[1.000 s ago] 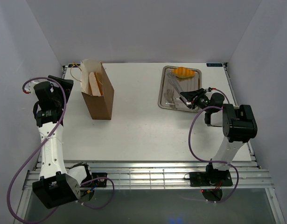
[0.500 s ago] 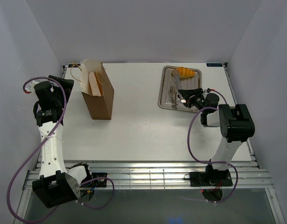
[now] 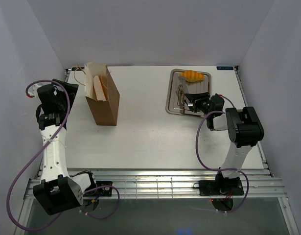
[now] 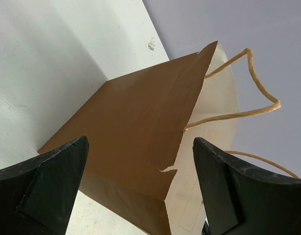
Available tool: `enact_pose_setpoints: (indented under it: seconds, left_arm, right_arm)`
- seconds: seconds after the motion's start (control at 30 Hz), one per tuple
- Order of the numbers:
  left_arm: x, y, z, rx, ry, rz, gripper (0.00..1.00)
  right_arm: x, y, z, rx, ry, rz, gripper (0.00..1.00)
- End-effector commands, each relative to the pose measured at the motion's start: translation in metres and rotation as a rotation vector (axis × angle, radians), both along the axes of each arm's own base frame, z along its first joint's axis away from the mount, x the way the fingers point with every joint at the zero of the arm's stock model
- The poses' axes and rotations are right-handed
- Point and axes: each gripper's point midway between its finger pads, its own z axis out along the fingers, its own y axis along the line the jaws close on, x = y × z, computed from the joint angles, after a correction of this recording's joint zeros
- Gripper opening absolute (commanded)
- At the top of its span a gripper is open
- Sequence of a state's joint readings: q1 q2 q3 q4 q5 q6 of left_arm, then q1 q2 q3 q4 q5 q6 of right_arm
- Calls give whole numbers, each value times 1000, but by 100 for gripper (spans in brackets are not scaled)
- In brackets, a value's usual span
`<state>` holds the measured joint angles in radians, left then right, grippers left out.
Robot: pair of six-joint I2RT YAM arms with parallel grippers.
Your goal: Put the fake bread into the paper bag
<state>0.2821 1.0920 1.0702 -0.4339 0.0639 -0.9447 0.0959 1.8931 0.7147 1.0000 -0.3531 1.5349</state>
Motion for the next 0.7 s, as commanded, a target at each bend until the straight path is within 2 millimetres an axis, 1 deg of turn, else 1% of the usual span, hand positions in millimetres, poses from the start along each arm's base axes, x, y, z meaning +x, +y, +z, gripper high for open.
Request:
enact_pose_setpoints:
  seconds: [0.0, 0.27, 0.4, 0.53, 0.67]
  left_arm:
    - [3, -2, 16, 2, -37, -9, 98]
    - [5, 0, 15, 5, -30, -9, 98]
    - [6, 0, 14, 7, -25, -10, 98]
    - [7, 0, 13, 7, -21, -11, 98]
    - [8, 0, 13, 4, -20, -13, 98]
  right_arm:
    - [20, 1, 9, -16, -42, -41, 49]
    - [36, 5, 1, 2, -15, -69, 49]
    - [47, 5, 5, 11, -26, -87, 49]
    - [55, 5, 3, 18, -14, -101, 49]
    - [61, 7, -3, 25, 2, -105, 49]
